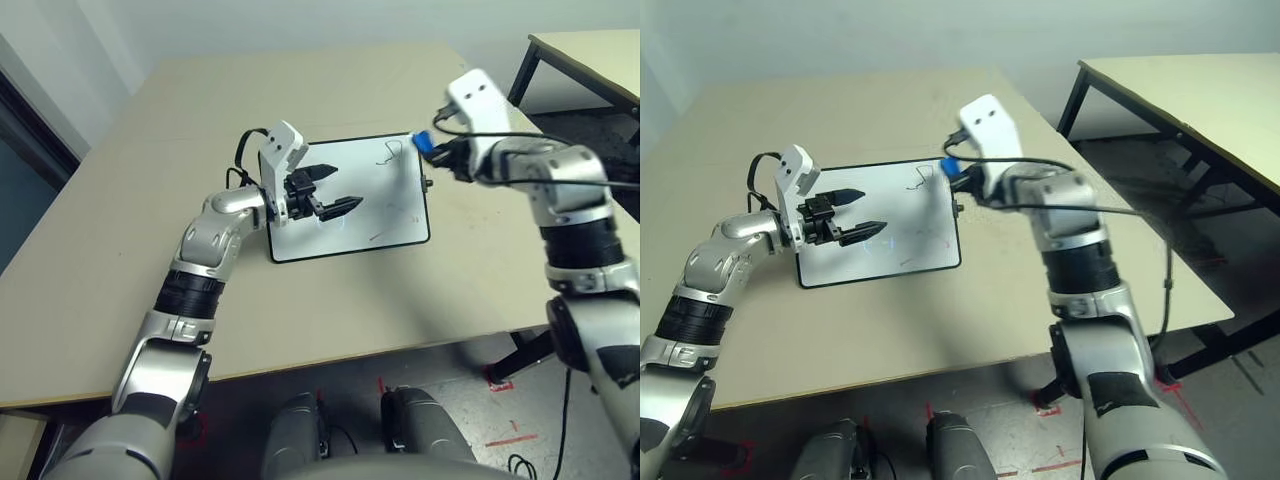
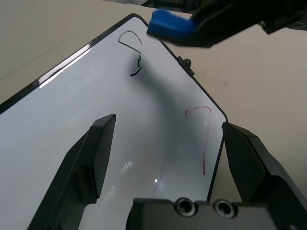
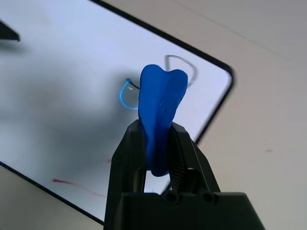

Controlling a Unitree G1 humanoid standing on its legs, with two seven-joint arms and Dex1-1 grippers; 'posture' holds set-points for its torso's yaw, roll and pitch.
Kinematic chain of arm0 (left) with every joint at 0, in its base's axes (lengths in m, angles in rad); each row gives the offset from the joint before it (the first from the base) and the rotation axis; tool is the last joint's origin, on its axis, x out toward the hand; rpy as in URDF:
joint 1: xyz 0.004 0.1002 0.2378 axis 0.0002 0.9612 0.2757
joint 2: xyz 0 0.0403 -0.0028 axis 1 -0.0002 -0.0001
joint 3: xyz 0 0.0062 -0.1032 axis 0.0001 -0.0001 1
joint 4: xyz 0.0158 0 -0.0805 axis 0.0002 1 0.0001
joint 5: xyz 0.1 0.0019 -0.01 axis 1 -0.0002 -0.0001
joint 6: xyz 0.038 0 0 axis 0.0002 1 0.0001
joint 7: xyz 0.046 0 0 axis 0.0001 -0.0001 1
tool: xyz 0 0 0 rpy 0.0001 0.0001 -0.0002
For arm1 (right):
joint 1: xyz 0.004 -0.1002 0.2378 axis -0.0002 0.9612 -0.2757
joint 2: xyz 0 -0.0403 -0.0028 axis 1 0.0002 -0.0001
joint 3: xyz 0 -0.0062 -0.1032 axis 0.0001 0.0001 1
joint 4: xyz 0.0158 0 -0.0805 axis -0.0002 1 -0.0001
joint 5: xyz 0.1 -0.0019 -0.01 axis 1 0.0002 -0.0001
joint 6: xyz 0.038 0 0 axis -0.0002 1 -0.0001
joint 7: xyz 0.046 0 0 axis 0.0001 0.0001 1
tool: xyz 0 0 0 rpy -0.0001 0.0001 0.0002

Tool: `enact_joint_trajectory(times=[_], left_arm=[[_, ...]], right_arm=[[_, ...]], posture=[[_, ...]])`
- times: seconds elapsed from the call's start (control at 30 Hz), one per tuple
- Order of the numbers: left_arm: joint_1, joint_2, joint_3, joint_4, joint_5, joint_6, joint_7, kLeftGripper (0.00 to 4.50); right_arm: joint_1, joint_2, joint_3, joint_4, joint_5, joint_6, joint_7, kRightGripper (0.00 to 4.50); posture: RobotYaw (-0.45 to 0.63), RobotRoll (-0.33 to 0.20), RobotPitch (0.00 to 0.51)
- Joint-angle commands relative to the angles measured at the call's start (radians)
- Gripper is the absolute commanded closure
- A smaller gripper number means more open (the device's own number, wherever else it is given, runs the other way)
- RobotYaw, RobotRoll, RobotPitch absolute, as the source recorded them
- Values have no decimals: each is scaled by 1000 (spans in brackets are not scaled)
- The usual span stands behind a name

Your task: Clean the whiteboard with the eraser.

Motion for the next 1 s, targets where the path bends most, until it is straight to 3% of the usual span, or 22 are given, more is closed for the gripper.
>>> enact_joint_trajectory(times=[0.03,0.53,1.0], left_arm=[[-15,-1,-4,3,8,16,3,0],[8,-1,-2,-50,3,43,29,0],[18,-15,-6,-65,3,56,40,0]], right_arm=[[-11,22,19,66,-17,-33,-14,3863],[-82,67,-15,299,-84,-184,-90,3901],[47,113,63,67,-63,-19,-57,3902]], posture=[[-123,0,58],[-95,0,79],[-99,0,82]])
